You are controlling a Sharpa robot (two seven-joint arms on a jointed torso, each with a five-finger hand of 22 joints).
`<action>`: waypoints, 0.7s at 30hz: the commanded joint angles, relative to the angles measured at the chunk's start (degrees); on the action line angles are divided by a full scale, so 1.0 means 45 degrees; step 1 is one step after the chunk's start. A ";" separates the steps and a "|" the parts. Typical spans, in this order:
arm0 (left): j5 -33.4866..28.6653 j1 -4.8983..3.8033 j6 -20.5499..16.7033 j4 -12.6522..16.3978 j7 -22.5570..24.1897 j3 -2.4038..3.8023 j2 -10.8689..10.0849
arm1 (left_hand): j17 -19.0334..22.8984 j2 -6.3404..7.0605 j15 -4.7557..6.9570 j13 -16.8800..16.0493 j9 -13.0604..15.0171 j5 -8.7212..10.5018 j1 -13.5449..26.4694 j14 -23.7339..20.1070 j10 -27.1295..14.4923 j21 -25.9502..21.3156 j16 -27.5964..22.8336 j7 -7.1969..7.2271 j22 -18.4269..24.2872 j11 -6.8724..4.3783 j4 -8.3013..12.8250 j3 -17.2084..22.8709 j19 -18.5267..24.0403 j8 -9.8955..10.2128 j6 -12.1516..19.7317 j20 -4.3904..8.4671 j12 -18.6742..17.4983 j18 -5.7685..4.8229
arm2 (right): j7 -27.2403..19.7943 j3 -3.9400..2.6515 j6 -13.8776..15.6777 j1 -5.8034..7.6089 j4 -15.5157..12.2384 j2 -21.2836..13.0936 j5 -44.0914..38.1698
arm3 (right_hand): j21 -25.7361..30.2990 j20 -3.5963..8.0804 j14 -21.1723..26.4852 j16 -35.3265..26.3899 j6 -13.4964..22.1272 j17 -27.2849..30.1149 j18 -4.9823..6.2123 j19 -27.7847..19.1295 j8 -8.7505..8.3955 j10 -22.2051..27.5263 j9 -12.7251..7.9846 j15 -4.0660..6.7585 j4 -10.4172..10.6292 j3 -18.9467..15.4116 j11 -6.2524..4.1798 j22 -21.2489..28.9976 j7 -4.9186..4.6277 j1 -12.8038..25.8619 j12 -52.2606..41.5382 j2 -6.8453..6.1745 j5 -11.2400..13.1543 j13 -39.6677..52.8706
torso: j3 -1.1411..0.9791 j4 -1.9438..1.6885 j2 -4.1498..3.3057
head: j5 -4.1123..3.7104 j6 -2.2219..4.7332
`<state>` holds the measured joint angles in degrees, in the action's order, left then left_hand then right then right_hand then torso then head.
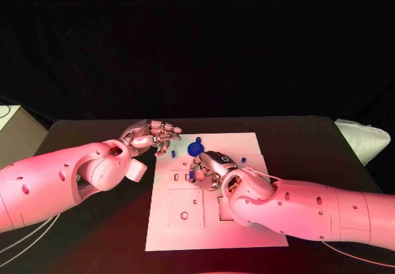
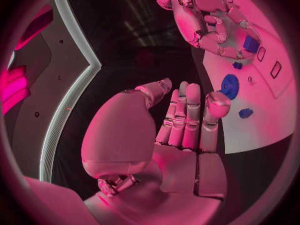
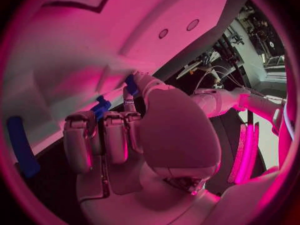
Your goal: Assemble the parts on the task board
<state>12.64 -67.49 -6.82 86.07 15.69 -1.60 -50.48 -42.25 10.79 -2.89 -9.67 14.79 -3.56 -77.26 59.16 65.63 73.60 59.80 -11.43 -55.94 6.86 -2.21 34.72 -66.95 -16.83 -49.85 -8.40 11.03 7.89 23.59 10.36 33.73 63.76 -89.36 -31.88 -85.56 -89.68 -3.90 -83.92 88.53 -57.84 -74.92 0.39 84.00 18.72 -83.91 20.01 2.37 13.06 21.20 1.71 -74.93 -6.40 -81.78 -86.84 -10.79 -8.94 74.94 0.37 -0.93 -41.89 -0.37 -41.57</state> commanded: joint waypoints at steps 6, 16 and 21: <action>-0.0044 -0.0003 0.0276 0.0028 0.0015 0.0007 0.0016 | -0.0022 0.0020 -0.0022 -0.0023 0.0026 0.0051 0.0181 -0.0077 -0.0068 0.0068 -0.0031 0.0045 -0.0006 0.0008 -0.0029 0.0054 0.0114 0.0024 0.0094 -0.0029 0.0071 -0.0176 | 0.0239 0.0012 -0.0091 -0.0070 0.0076 0.0058 -0.0456 | -0.0072 0.0092 -0.1144 -0.0050 -0.0087 -0.2420 -0.0087 0.1332 0.0134 -0.0687 0.0029 0.0036 0.0103 -0.0059 -0.0059 -0.3350 0.0108 0.0234 0.0068 -0.0114 0.0059 0.2653 | -0.0011 0.0002 0.0001 | -0.0001 -0.0040; -0.0042 -0.0003 0.0296 0.0014 0.0008 0.0007 0.0021 | -0.0022 0.0020 -0.0022 -0.0023 0.0026 0.0051 0.0181 -0.0077 -0.0068 0.0068 -0.0031 0.0045 -0.0006 0.0008 -0.0029 0.0054 0.0114 0.0024 0.0094 -0.0029 0.0071 -0.0176 | 0.0165 0.0012 -0.0175 -0.0094 0.0088 0.0070 -0.0413 | -0.0072 0.0092 -0.1135 -0.0068 0.0013 -0.2379 -0.0087 0.1332 0.0135 -0.0598 0.0021 0.0031 0.0127 -0.0088 -0.0048 -0.3350 0.0088 0.0321 0.0171 -0.0183 0.0078 0.2563 | -0.0017 0.0010 0.0010 | 0.0013 -0.0072; -0.0042 -0.0003 0.0304 0.0008 0.0003 0.0007 0.0020 | -0.0022 0.0020 -0.0022 -0.0023 0.0026 0.0051 0.0181 -0.0077 -0.0068 0.0068 -0.0031 0.0045 -0.0006 0.0008 -0.0029 0.0054 0.0114 0.0024 0.0094 -0.0029 0.0071 -0.0176 | 0.0115 0.0012 -0.0215 -0.0099 0.0098 0.0072 -0.0383 | -0.0069 0.0080 -0.1130 -0.0077 0.0180 -0.2361 -0.0087 0.1331 0.0103 -0.0521 -0.0004 0.0006 0.0133 -0.0117 -0.0010 -0.3348 0.0036 0.0383 0.0259 -0.0272 0.0086 0.2489 | -0.0015 0.0012 0.0010 | 0.0016 -0.0080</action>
<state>12.65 -67.49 -6.52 86.03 15.53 -1.60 -50.46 -42.29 11.09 -2.89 -9.72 14.85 -3.56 -76.96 59.16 65.63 73.60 59.80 -11.23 -55.93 6.86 -2.21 34.72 -66.75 -16.83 -49.64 -8.61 11.03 7.89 24.12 10.31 33.81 63.48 -89.00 -31.59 -86.78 -89.68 -3.90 -83.92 88.53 -57.28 -74.91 0.39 84.00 19.09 -83.91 20.06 2.37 13.48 20.78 1.71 -74.91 -6.27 -80.64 -85.81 -11.93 -8.91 74.92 0.30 -0.88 -41.84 -0.31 -41.91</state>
